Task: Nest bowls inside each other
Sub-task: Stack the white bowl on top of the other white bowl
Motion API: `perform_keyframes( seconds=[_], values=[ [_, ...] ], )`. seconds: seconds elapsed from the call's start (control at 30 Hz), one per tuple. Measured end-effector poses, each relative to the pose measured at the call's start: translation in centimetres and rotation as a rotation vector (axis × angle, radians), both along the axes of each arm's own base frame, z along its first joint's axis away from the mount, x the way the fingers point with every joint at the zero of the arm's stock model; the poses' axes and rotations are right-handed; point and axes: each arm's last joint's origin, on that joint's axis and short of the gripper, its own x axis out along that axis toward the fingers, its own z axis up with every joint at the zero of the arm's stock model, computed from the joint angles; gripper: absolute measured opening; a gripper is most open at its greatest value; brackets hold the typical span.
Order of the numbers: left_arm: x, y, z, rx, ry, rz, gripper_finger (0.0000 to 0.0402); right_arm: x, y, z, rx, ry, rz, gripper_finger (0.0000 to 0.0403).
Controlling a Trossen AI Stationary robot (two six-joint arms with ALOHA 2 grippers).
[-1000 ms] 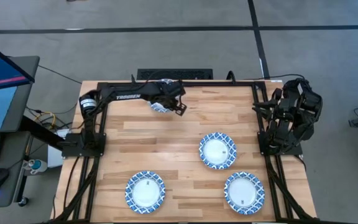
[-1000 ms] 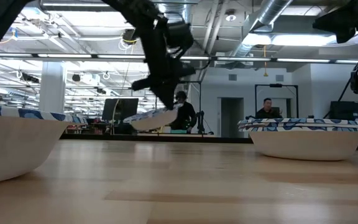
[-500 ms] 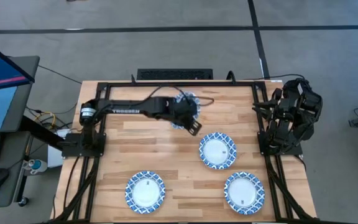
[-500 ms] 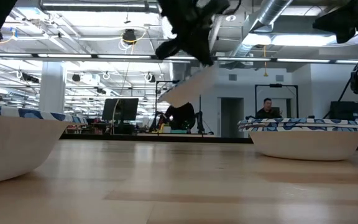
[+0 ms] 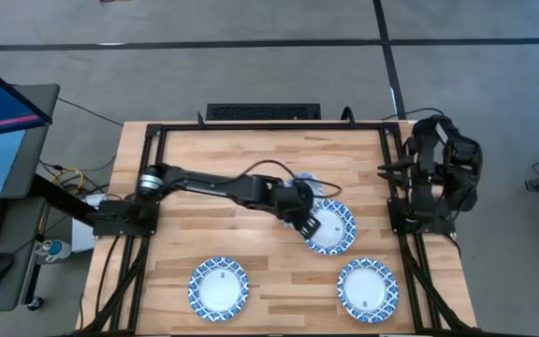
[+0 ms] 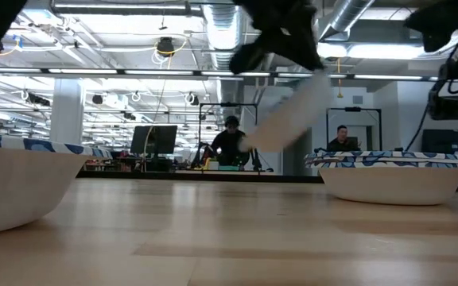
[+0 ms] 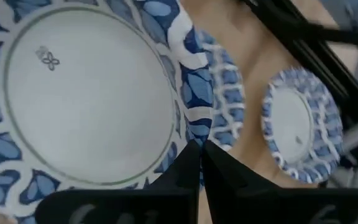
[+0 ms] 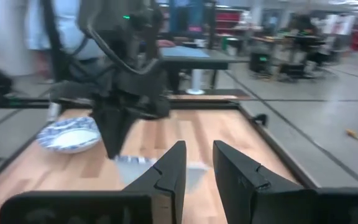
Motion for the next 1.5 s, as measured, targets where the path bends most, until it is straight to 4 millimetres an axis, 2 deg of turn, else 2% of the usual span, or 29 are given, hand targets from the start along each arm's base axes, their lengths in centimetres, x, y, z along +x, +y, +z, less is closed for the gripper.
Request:
perform_keyframes(
  seconds=[0.07,0.23,0.33,0.43,0.6,0.8,1.5],
  values=[
    [1.7,-0.2,-0.1,0.014,-0.013,-0.059,0.0000,0.1,0.0,0.0,0.005,0.000,0.043,0.0103],
    [3.6,-0.2,1.1,0.041,0.014,-0.103,0.0000,0.1,0.0,0.0,0.017,-0.004,0.033,0.0103],
    [4.7,-0.4,0.0,0.000,-0.029,-0.129,0.0000,0.0,-0.1,0.0,0.017,-0.004,0.011,0.0103],
    [5.0,-1.1,-0.7,-0.078,-0.026,-0.132,0.0000,0.0,-0.1,0.0,0.017,-0.005,-0.015,0.0103],
    [4.7,-3.3,-0.9,-0.077,-0.013,-0.133,0.0000,-0.1,-0.2,0.0,0.016,-0.005,-0.046,0.0103],
    [4.5,-4.7,-0.9,-0.083,-0.014,-0.101,0.0000,-0.3,-0.4,0.0,-0.006,-0.001,-0.127,0.0103],
    [4.7,-2.8,-1.0,-0.008,-0.002,-0.113,0.0000,-1.6,-1.0,0.1,-0.024,0.012,-0.544,0.0103]
  ],
)
